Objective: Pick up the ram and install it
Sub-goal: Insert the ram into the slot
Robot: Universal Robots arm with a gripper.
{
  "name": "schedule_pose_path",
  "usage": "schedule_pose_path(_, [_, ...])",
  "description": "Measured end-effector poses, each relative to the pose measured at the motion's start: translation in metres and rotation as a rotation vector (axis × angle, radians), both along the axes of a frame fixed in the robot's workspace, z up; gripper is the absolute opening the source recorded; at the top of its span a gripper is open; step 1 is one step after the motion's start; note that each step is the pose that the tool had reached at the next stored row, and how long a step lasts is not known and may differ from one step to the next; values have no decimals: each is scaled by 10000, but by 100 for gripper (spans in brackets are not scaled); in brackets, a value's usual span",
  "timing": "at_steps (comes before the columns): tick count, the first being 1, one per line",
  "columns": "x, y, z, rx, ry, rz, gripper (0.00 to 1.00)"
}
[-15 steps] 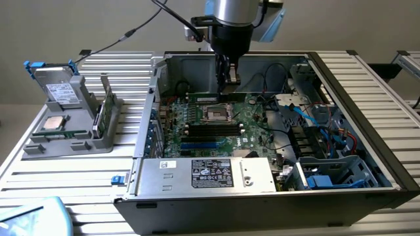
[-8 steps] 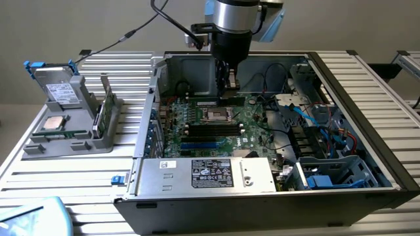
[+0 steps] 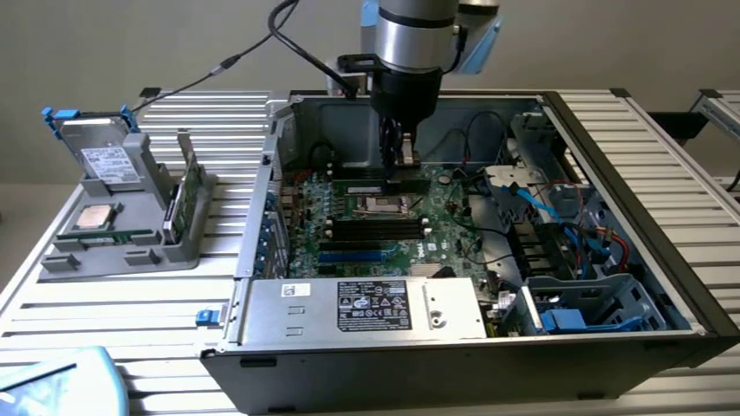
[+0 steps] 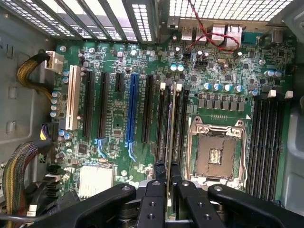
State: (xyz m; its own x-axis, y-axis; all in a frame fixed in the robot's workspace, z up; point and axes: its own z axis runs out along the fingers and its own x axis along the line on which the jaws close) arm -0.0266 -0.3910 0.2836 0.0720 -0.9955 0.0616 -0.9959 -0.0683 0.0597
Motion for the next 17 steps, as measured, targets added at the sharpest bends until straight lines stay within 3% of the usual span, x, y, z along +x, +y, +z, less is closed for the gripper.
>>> schedule_pose_path(17, [1,0,-308,-62,-1,-201,14])
